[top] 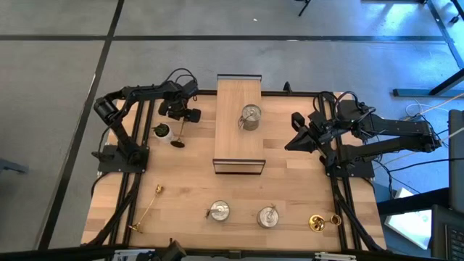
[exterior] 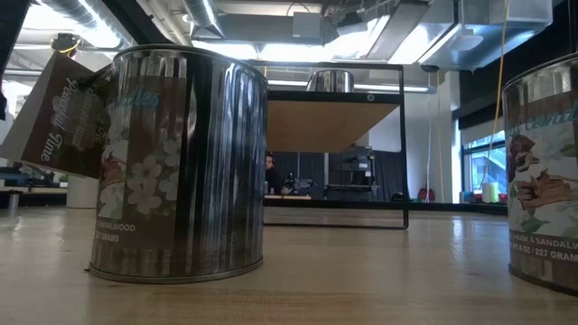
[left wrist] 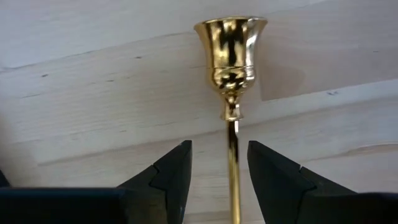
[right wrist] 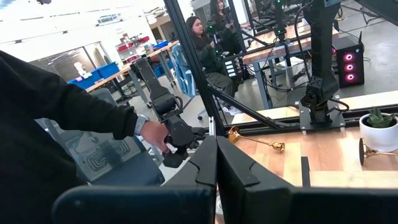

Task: Pick & Place candle stick holders
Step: Put the top gold candle holder on the shelf

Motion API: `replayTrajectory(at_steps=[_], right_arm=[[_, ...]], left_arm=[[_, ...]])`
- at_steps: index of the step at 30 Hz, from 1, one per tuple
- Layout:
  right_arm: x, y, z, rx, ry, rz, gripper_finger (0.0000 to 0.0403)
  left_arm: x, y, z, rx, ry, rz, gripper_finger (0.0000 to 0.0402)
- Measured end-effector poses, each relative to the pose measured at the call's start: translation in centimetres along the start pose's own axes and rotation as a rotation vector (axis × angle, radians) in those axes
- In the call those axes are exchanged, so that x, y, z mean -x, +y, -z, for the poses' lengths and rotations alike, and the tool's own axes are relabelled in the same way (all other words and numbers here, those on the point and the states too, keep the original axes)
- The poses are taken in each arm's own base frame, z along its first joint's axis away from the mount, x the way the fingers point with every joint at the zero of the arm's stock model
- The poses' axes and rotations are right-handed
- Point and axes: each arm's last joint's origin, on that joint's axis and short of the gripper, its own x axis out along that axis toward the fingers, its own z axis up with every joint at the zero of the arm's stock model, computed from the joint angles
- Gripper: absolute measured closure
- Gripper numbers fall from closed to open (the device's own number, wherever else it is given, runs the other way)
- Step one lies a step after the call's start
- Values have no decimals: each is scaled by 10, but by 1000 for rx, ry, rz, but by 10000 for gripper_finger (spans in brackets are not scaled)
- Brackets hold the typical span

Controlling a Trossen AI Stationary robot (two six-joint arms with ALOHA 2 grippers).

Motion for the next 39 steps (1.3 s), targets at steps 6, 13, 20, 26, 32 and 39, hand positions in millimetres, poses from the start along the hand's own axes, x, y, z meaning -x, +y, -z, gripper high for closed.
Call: replayTrajectory(at_steps=[6,13,20,26,32,39], right_arm=[[0,0,0,0,0,0,400],[0,0,0,0,0,1,400],[0,0,0,-2,2,2,400],[0,0,0,-2,2,2,400],[0,0,0,-6,1,3,400],[0,0,0,-20,1,4,400]], left_arm=[[0,-1,0,0,5,17,254],[-6,0,2,8,9,26,256],[-13,4,8,17,31,12,258],[-13,4,7,9,23,16,278],[-13,5,7,8,11,-9,355],[-6,2,4,5,2,-1,389]])
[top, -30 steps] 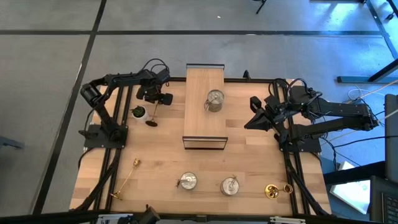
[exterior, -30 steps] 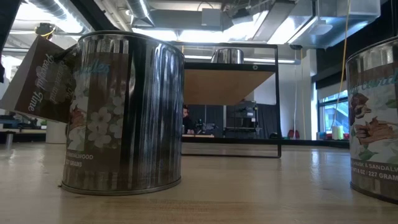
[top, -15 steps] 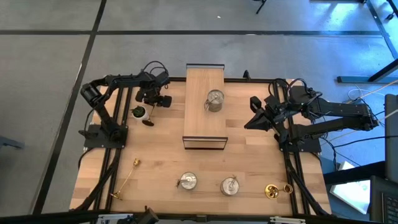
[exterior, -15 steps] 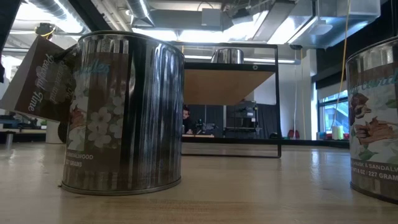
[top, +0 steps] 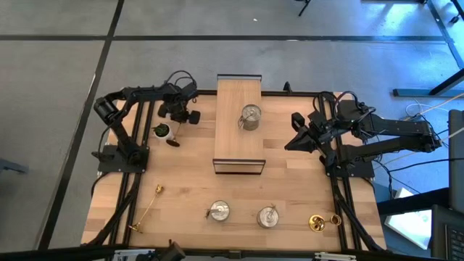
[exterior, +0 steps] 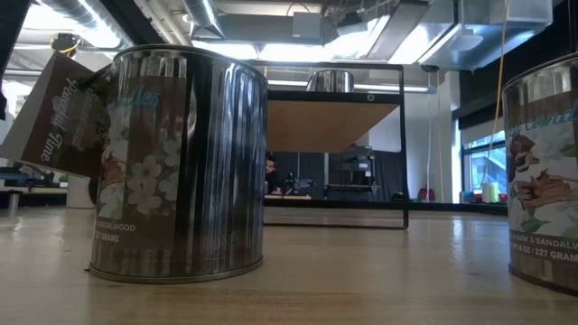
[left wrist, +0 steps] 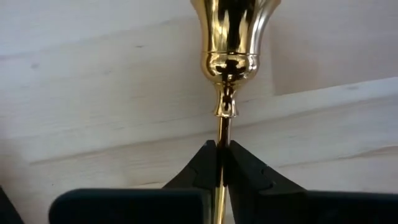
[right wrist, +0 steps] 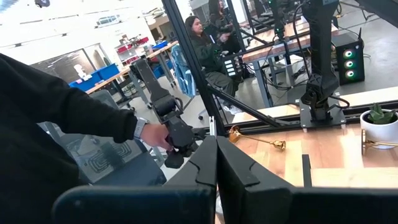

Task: Pick & Place candle stick holders
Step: Put the top gold candle holder on the shelf

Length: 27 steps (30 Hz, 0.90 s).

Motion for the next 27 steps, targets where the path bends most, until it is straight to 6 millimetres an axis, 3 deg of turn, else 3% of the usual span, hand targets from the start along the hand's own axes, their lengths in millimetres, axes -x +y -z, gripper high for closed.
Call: replayTrajectory(at_steps=[5,10,14,19,23,27], right_arm=[[0,0,0,0,-1,0,400],[0,0,0,0,-1,-1,400],[0,0,-1,4,-11,2,400],[0,0,-1,6,-15,3,400],[-1,0,-2,3,-21,1,400],[-1,0,-2,-7,-20,2,400]], left_arm=[[38,-5,-6,-25,-133,50,389],[102,0,-8,2,-381,88,389],[155,6,-6,-9,-647,180,389],[215,-1,0,-96,-1085,436,389],[241,-19,1,-290,-1343,586,389],[240,-41,-9,-460,-1451,710,389]])
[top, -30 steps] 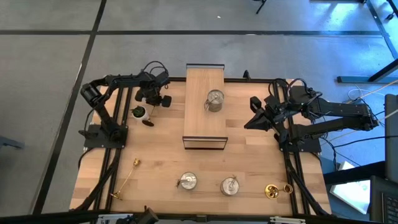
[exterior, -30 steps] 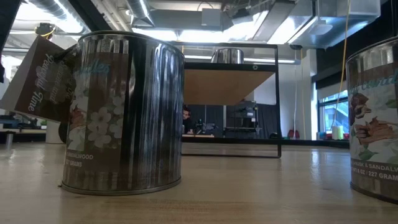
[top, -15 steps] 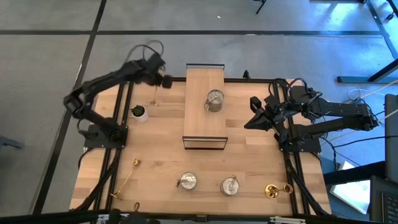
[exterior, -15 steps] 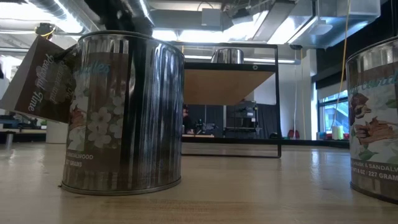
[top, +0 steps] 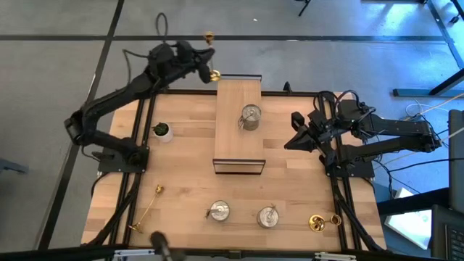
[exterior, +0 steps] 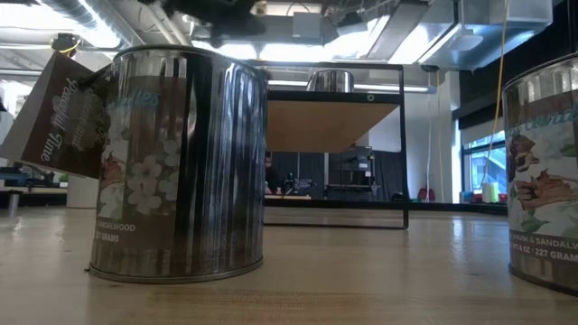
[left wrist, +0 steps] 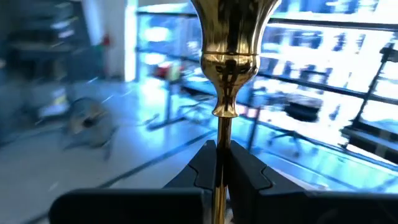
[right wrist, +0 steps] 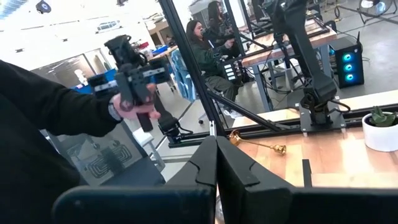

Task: Pick & Place candle stick holders
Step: Put the top gold candle holder on the shelf

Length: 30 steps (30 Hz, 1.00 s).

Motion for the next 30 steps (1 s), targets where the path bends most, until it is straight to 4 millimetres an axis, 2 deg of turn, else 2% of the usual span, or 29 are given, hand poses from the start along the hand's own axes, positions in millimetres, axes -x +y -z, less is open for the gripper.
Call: replayTrajectory(at_steps=[5,8,11,16,20,22,26,30], right_arm=[[0,0,0,-14,5,2,400],[0,0,1,-26,11,3,400],[0,-1,2,-40,25,1,400],[0,-1,5,-62,52,-7,400],[0,-2,7,-76,76,-9,400],[1,-1,8,-81,83,-5,400],[3,-1,7,-81,81,-1,400],[4,-2,7,-84,83,8,400]], left_arm=[[-44,2,34,-7,-41,160,389],[-71,-2,58,11,-124,273,389],[-88,-5,78,3,-208,316,389],[-112,-15,106,48,-194,339,389],[-125,-39,107,-78,-209,382,389],[-132,-49,105,-125,-147,393,389],[-143,-52,104,-205,72,312,389],[-144,-53,90,-256,-5,313,389]])
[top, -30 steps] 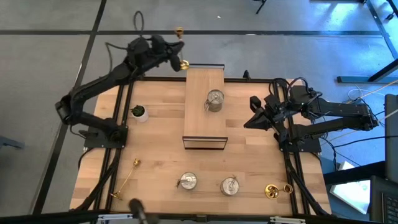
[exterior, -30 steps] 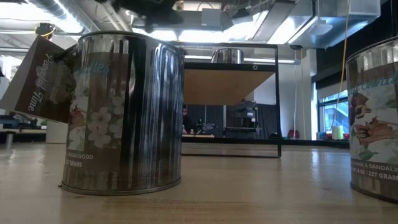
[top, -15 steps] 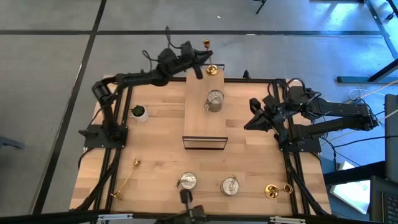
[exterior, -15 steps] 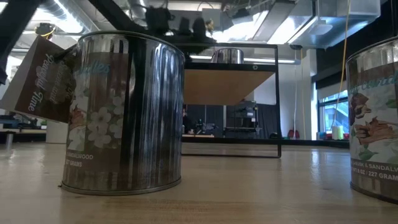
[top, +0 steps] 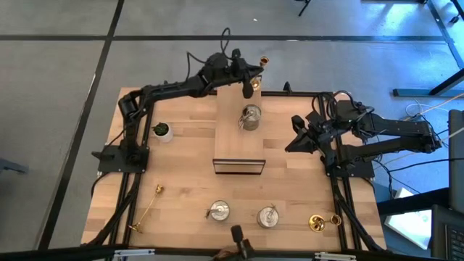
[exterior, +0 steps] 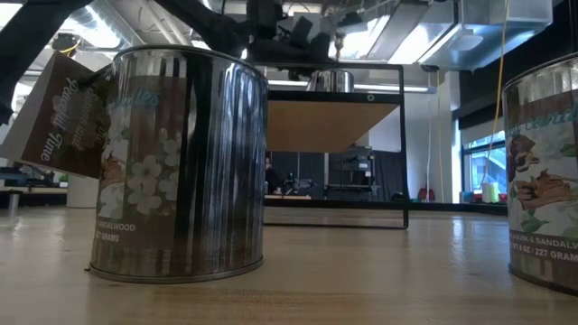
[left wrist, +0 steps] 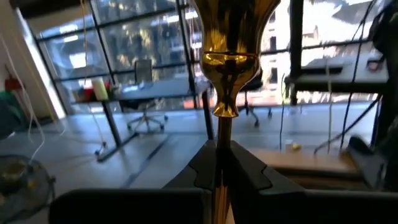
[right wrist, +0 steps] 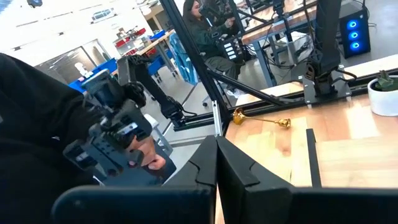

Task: Pick & Place candle stick holders
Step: Put the top gold candle holder on the shelf

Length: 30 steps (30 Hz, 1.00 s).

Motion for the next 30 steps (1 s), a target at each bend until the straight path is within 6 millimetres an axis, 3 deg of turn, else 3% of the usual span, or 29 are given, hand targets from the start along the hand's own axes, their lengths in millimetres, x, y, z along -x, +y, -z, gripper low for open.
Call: replayTrajectory(at_steps=[7,15,22,30], right_arm=[[0,-1,0,0,-2,3,400],[2,-2,-1,1,-10,12,400],[3,-1,-1,2,-9,1,400],[3,-1,-1,1,-2,5,400]], left_arm=[[3,27,10,114,9,-44,389],[-7,14,20,137,-32,-35,389],[-7,14,21,153,-14,-57,389],[-2,12,39,200,-5,-84,389]])
